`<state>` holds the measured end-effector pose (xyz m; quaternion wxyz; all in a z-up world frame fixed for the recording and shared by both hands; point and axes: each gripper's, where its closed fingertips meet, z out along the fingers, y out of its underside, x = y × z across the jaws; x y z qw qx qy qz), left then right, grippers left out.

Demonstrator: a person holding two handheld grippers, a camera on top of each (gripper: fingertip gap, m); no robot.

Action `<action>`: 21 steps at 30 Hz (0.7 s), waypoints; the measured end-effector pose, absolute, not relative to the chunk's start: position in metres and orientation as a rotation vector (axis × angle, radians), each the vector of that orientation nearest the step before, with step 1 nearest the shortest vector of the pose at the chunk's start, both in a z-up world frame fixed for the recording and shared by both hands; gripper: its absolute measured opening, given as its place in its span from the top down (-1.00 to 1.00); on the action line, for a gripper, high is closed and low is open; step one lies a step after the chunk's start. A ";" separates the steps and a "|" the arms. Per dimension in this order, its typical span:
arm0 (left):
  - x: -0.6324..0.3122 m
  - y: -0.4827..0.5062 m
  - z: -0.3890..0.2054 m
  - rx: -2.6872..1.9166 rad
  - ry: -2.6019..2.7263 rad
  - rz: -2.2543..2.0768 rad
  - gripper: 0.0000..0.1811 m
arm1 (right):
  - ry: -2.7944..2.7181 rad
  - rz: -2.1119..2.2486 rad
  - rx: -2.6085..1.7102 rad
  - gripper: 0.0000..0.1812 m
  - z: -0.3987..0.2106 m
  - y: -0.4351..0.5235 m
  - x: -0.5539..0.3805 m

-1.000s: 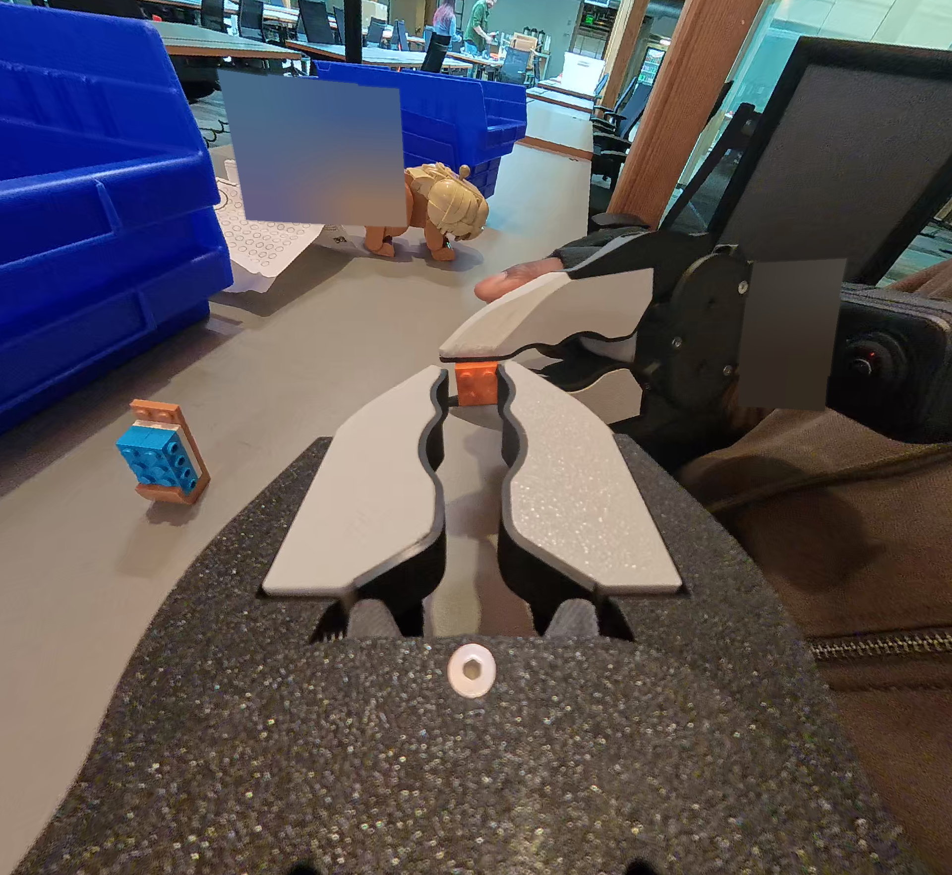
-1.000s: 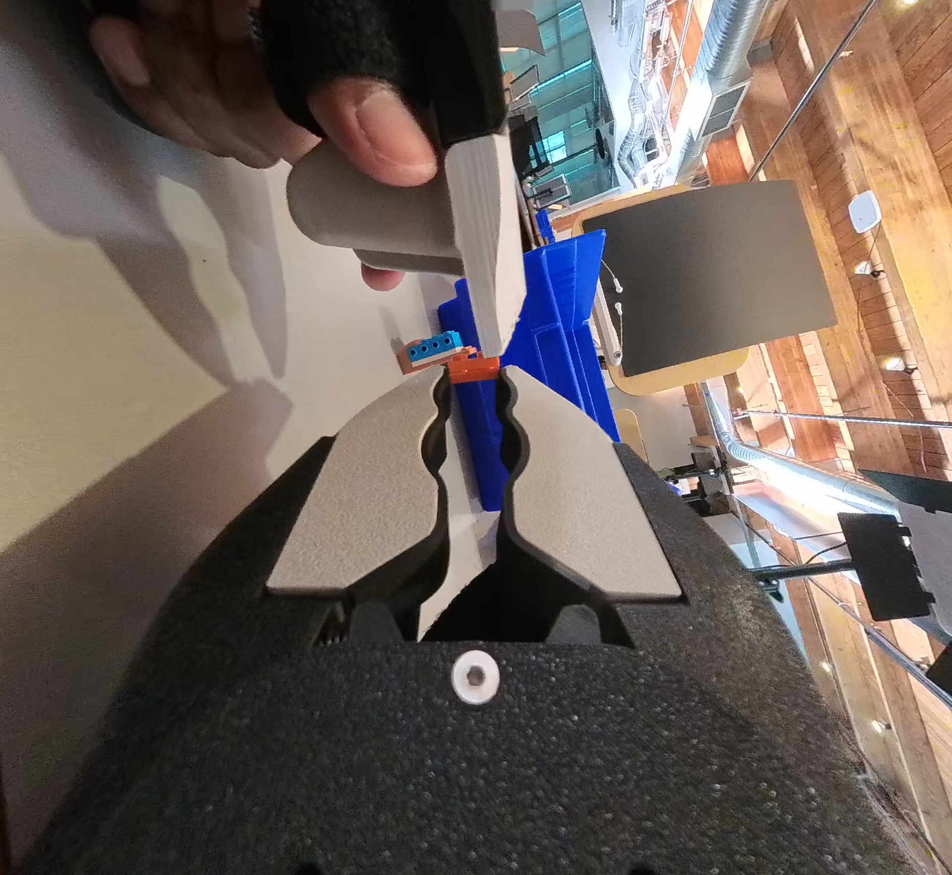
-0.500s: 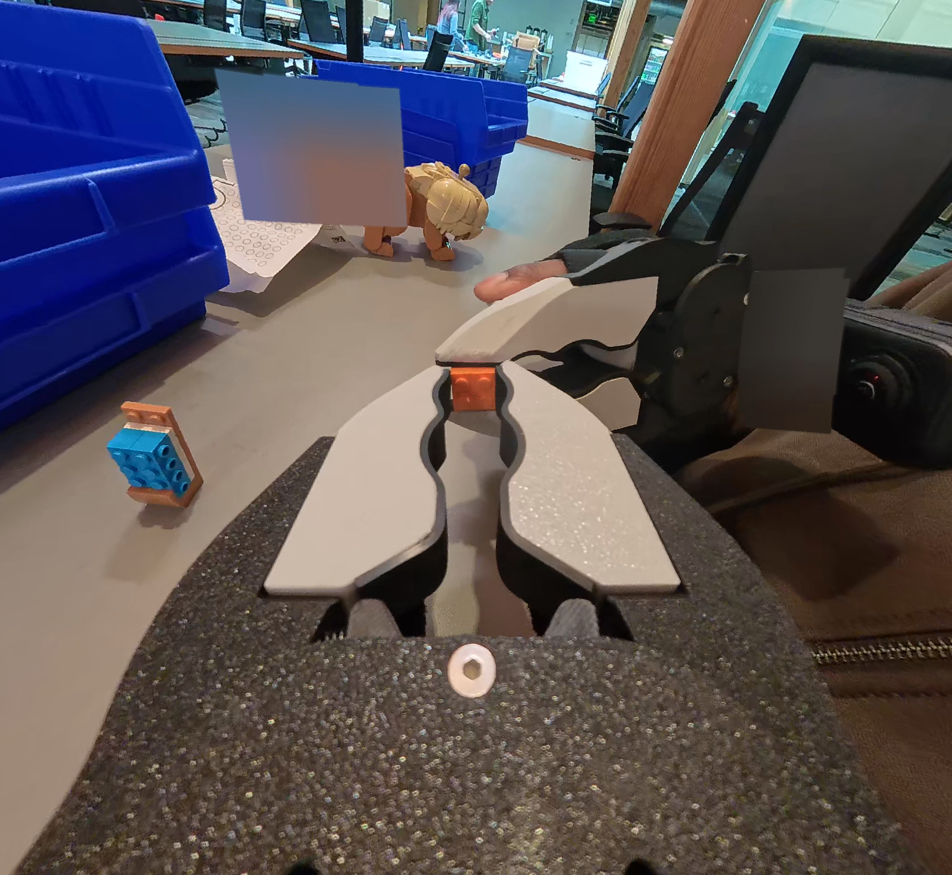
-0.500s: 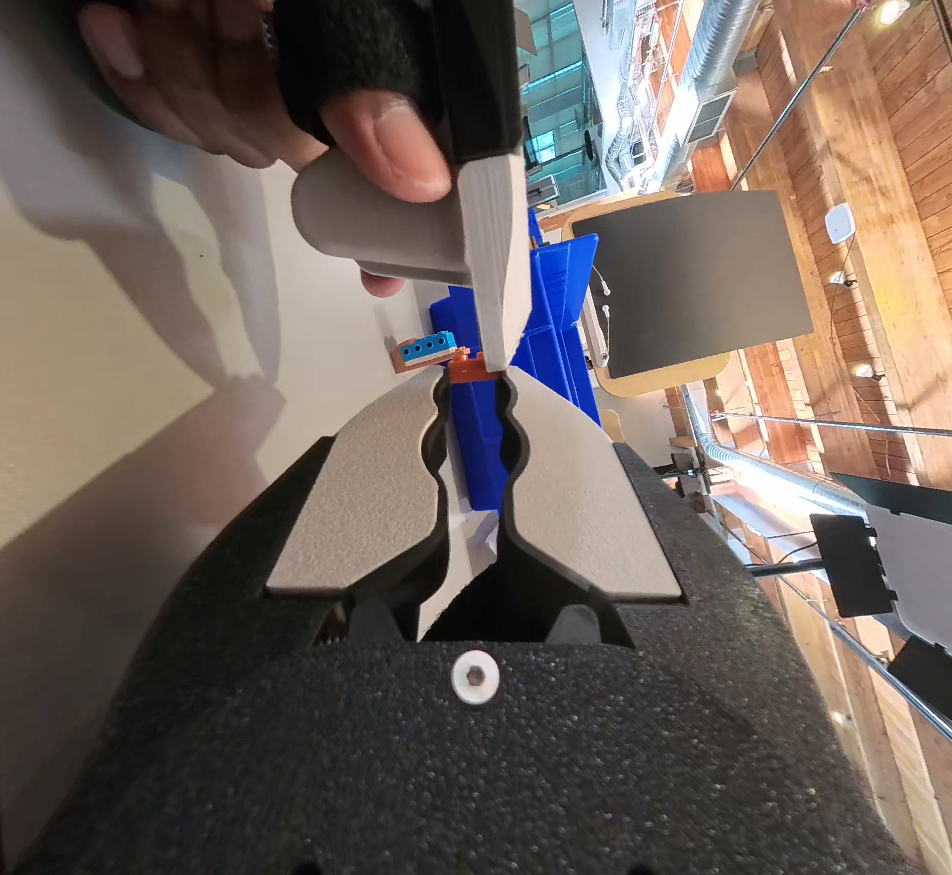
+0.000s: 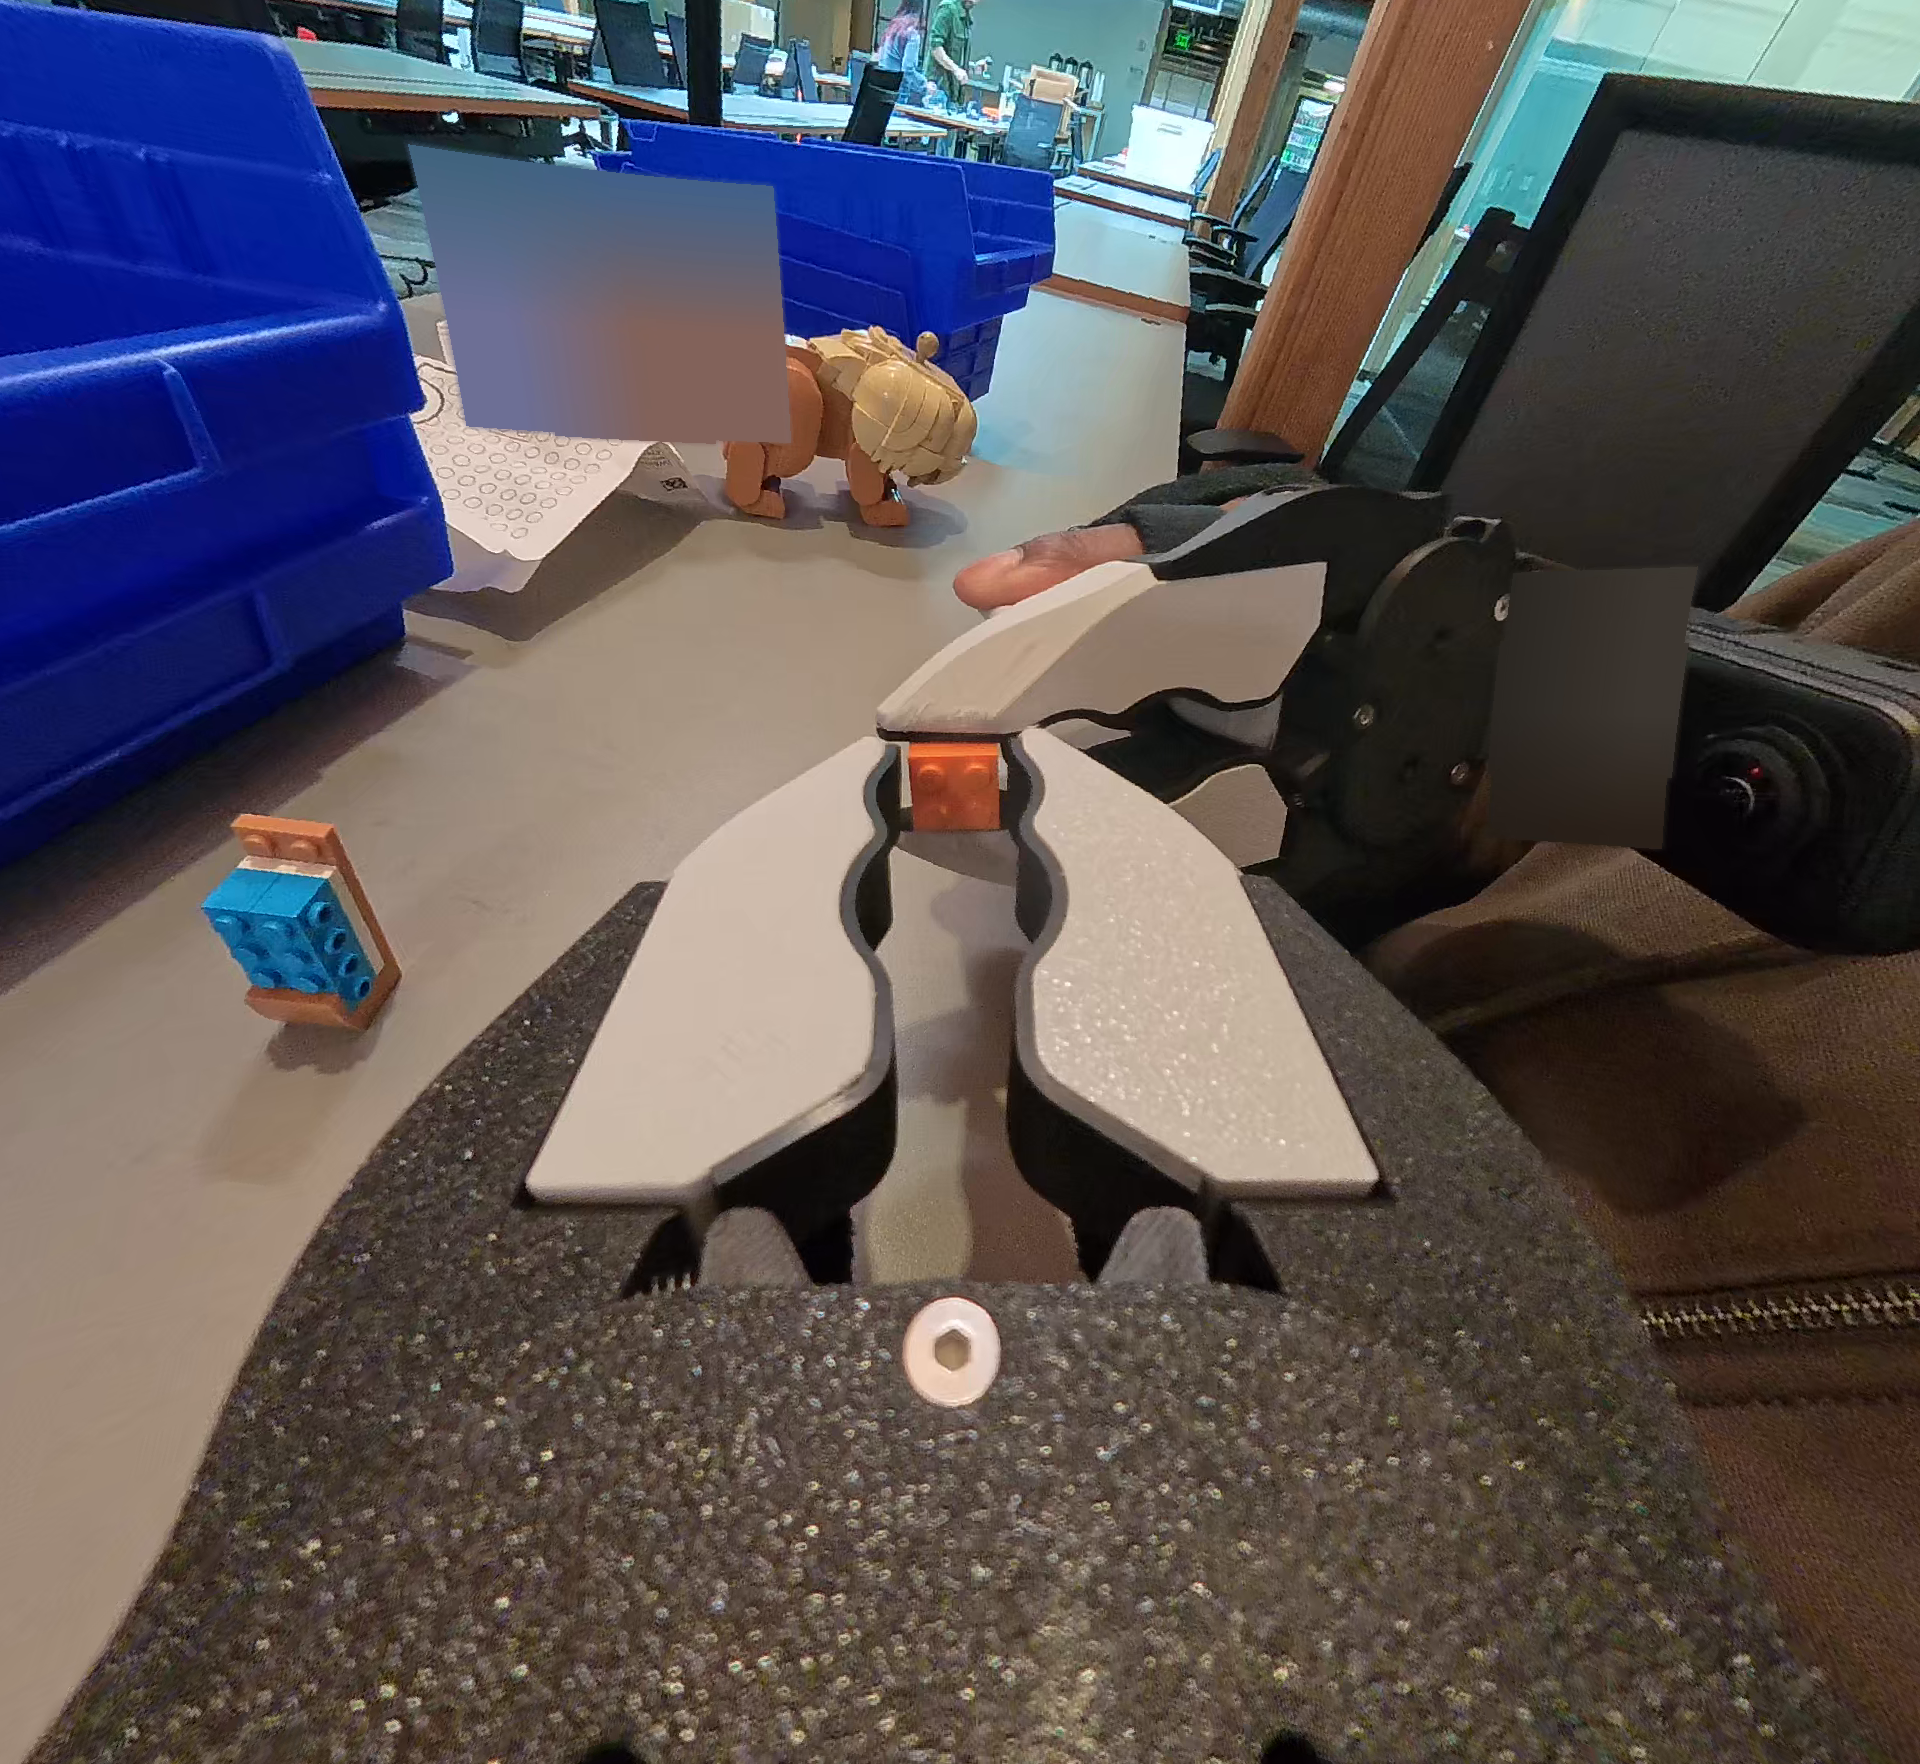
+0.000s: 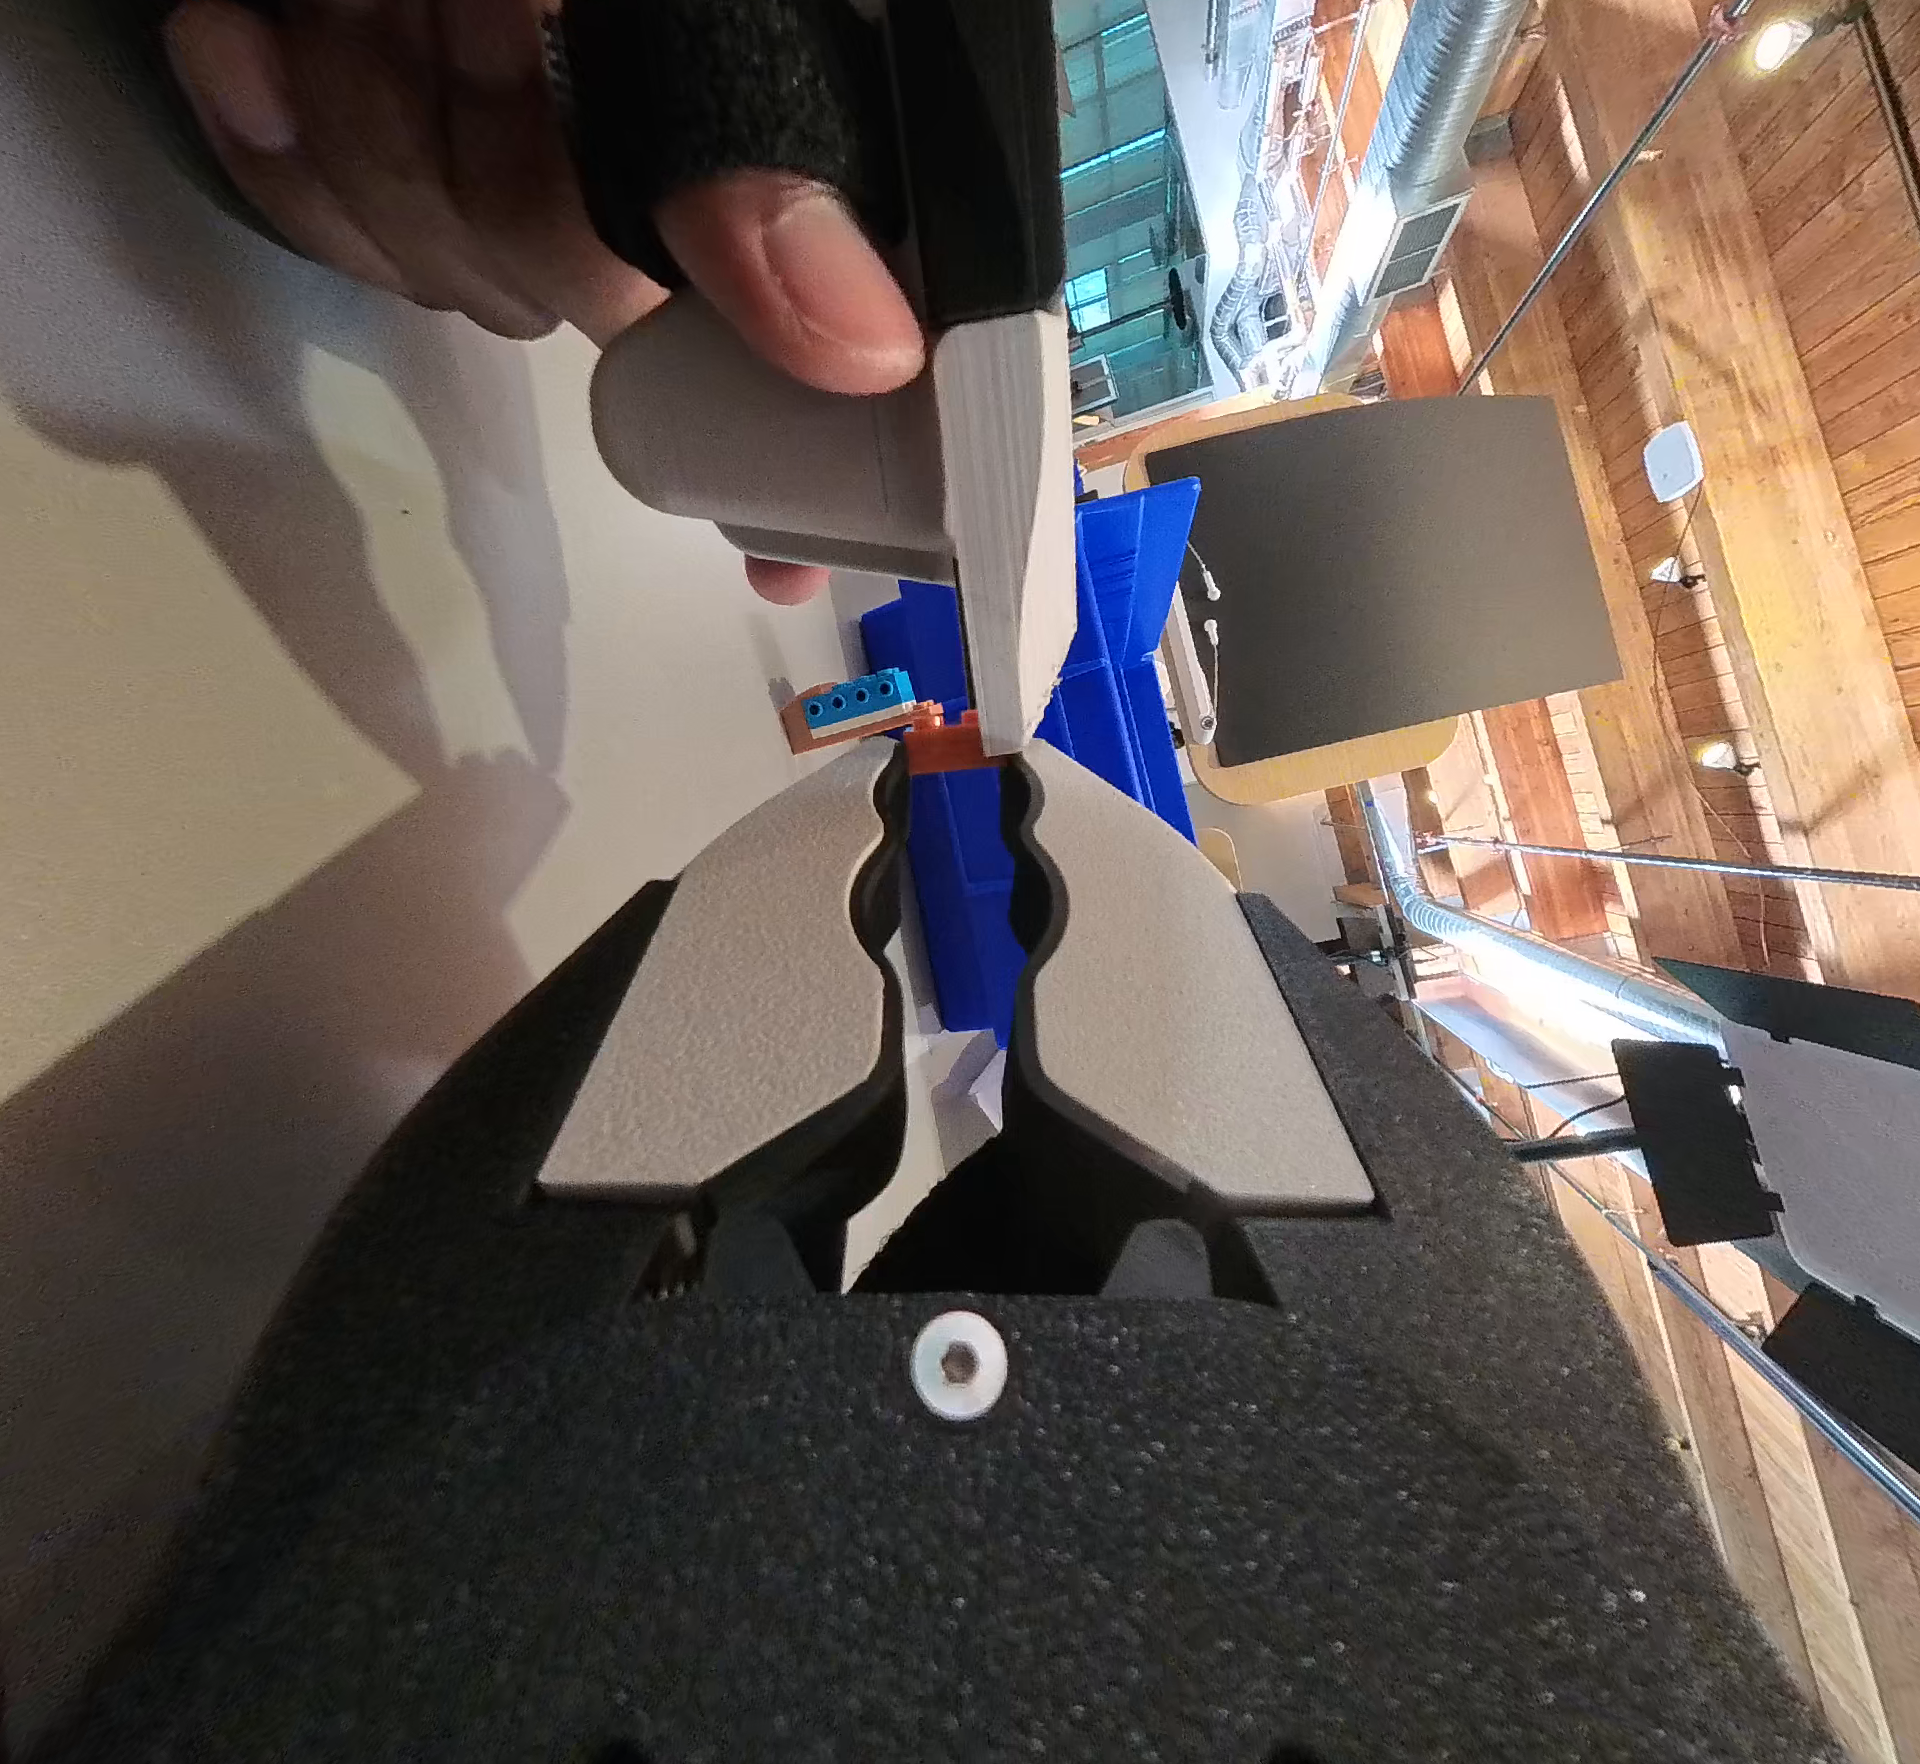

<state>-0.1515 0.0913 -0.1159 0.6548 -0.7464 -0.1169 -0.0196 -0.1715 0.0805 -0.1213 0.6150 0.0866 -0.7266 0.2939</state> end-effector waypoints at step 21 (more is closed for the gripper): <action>-0.145 0.089 -0.102 -1.608 -0.188 -0.020 0.83 | -1.645 0.795 0.163 0.81 -0.109 0.077 -0.165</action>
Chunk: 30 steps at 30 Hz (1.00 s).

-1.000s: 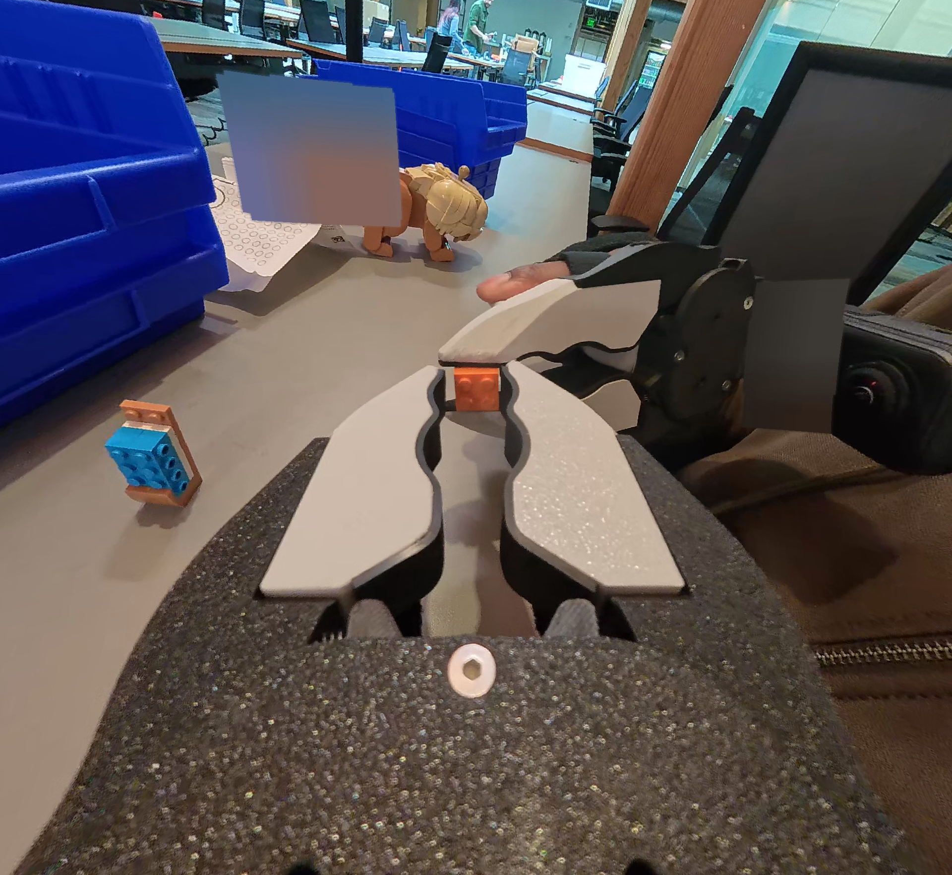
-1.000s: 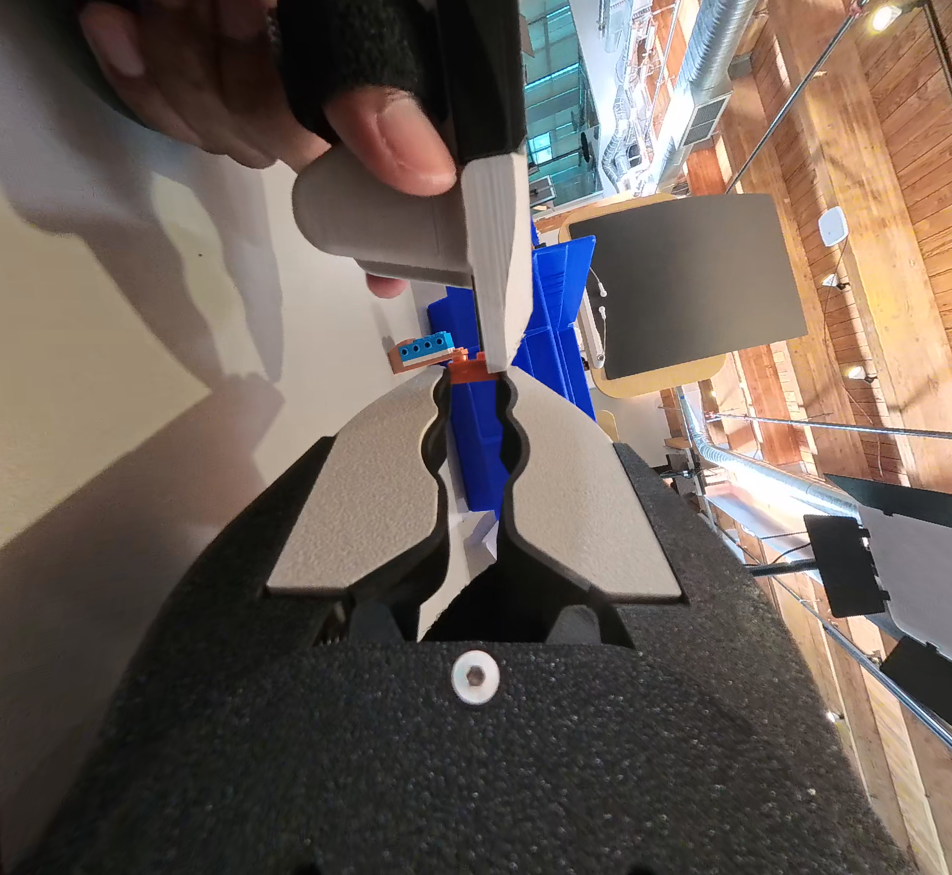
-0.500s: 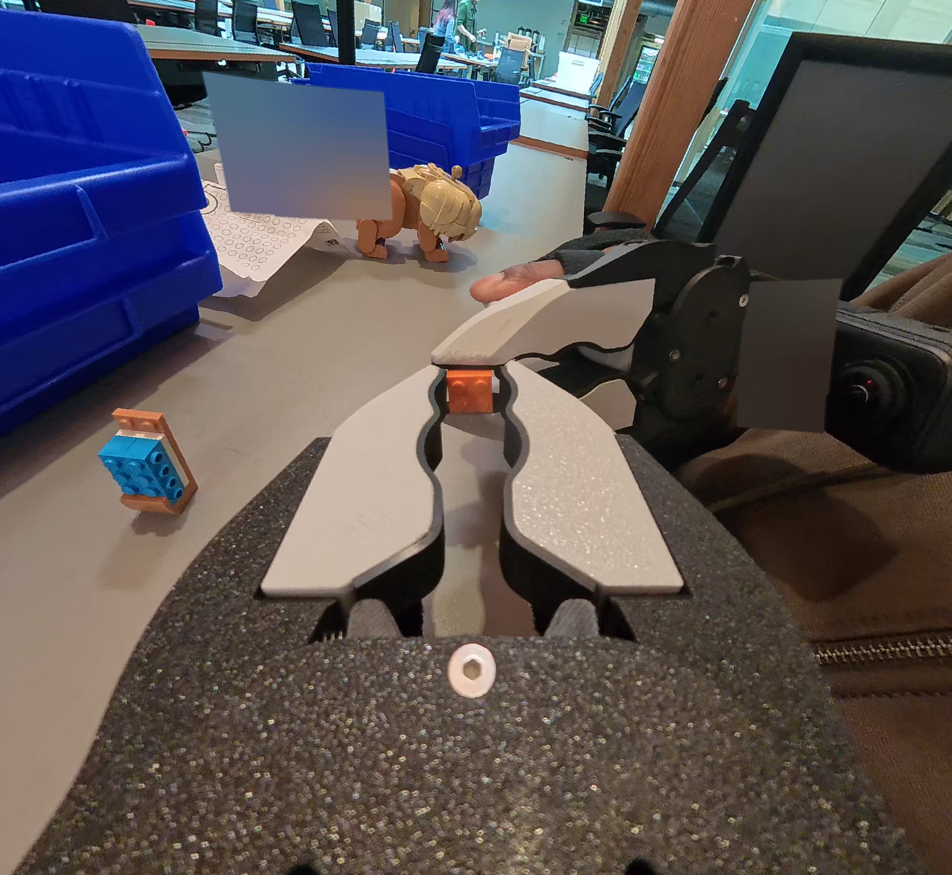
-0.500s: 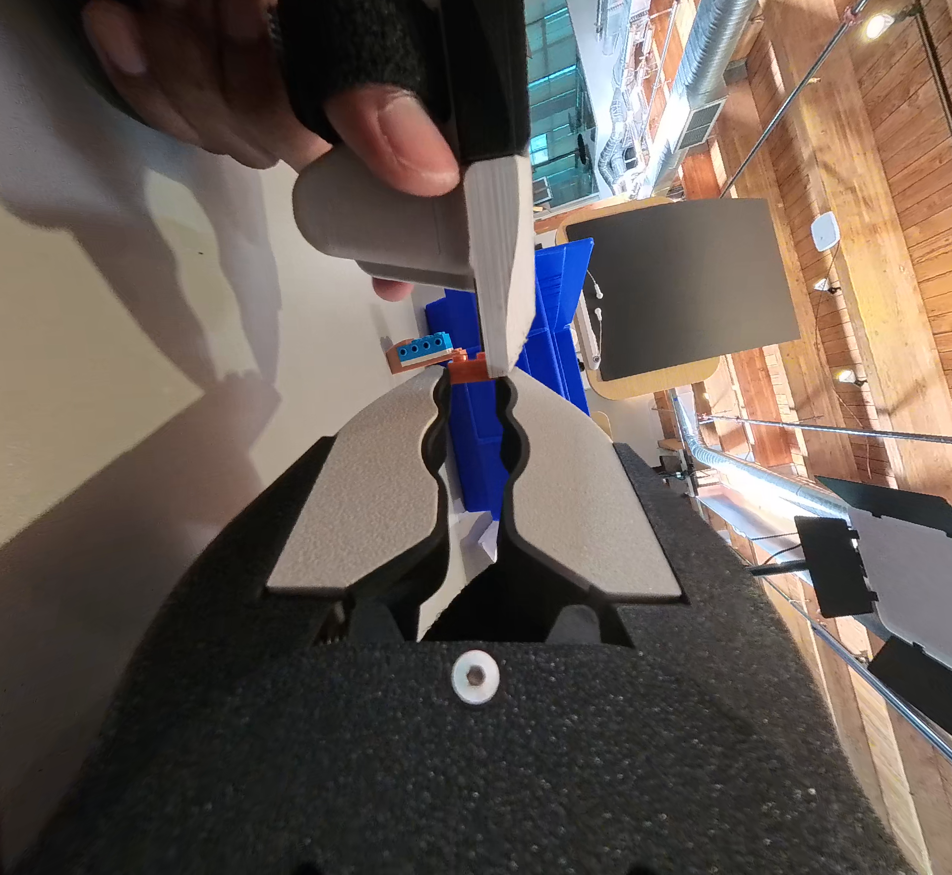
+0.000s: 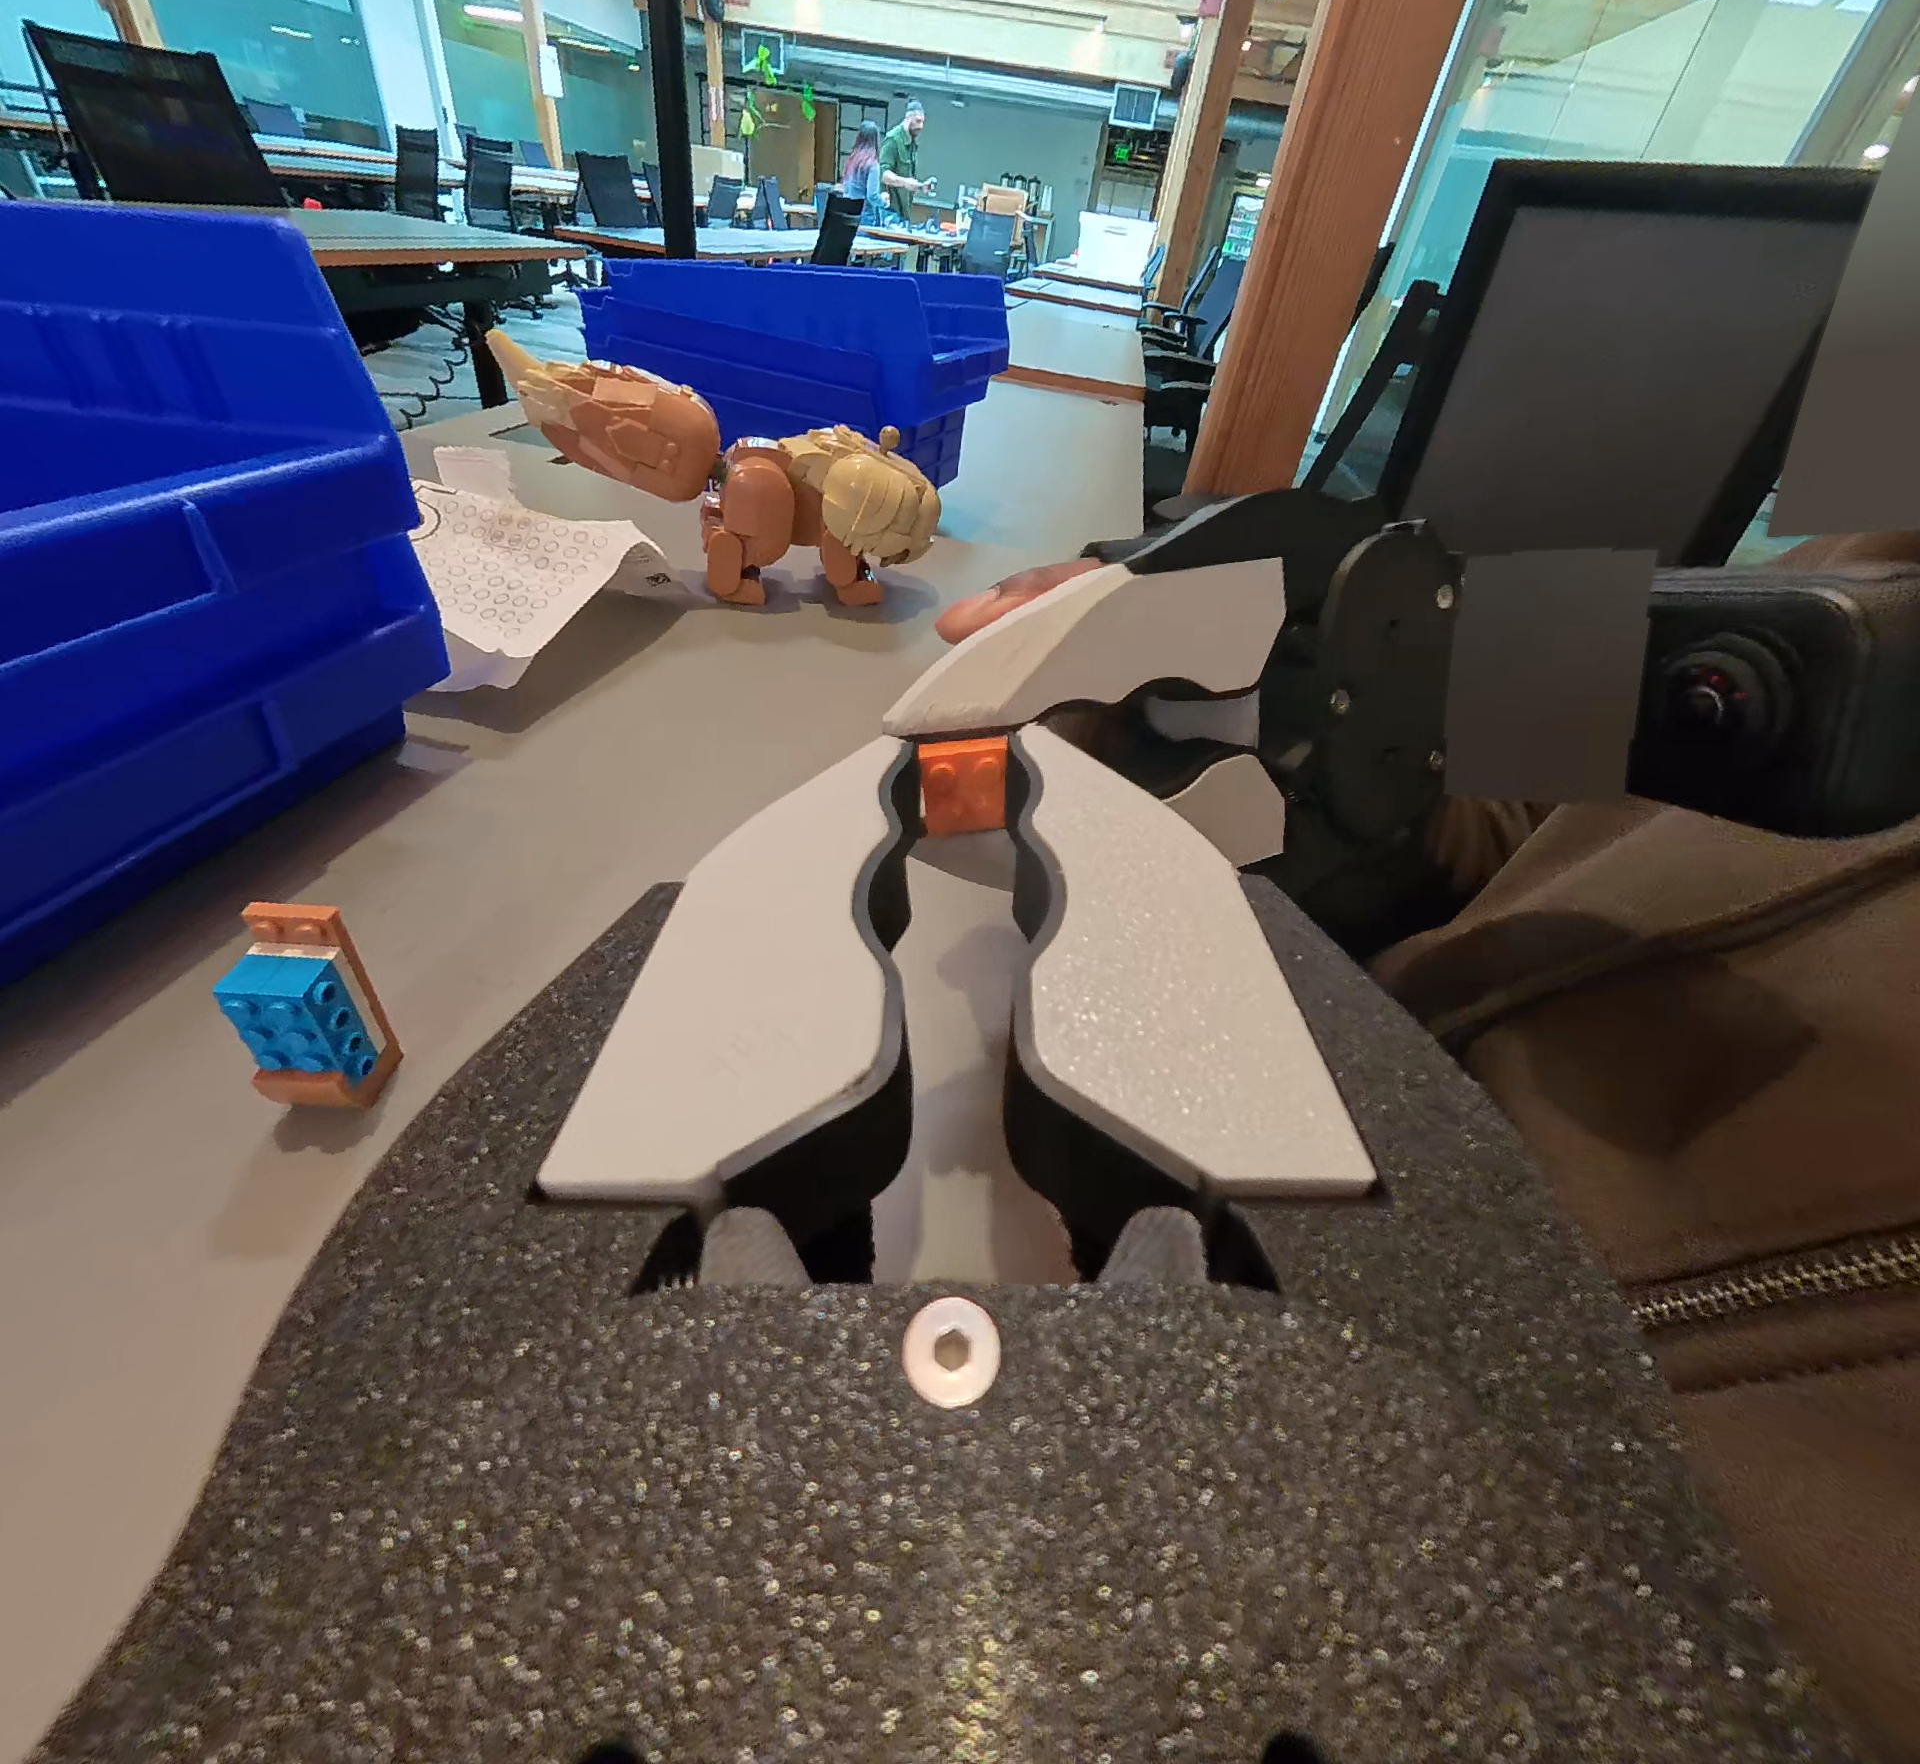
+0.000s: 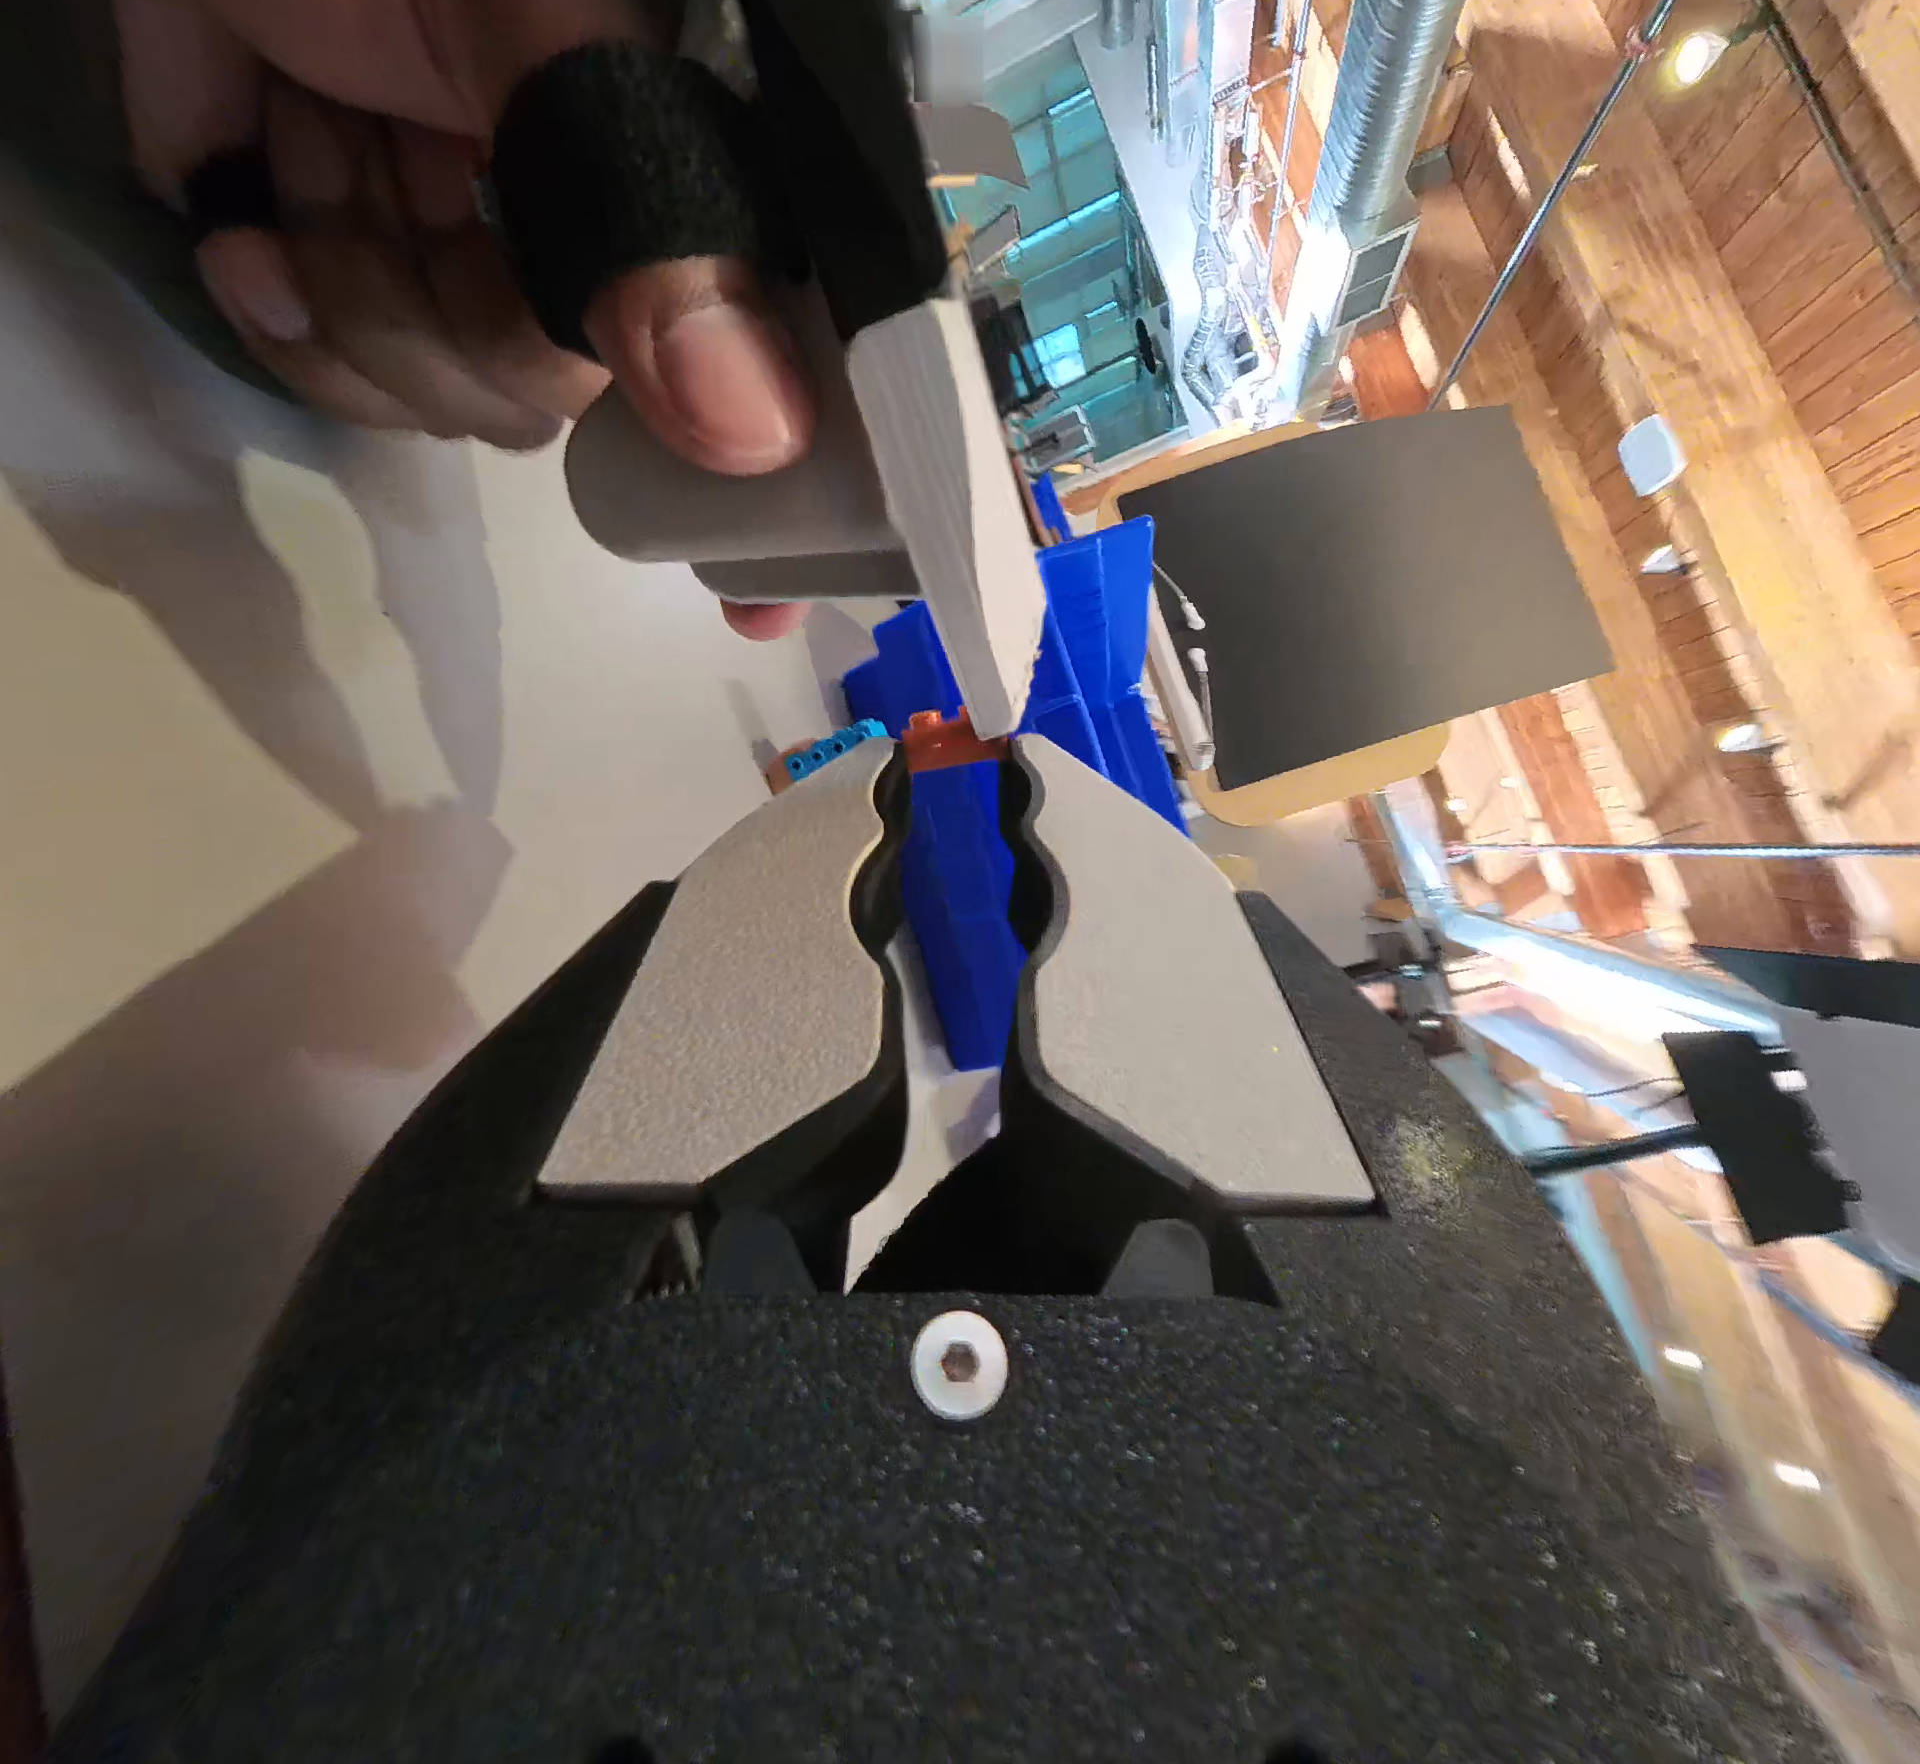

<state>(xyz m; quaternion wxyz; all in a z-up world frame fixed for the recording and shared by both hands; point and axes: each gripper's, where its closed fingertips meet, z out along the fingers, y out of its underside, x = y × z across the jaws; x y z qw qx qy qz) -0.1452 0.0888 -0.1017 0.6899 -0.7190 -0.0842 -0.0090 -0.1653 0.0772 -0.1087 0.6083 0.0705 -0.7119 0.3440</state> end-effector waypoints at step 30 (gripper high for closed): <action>-0.145 0.091 -0.109 -1.693 -0.181 0.112 0.83 | -1.537 0.607 0.187 0.81 -0.113 0.079 -0.174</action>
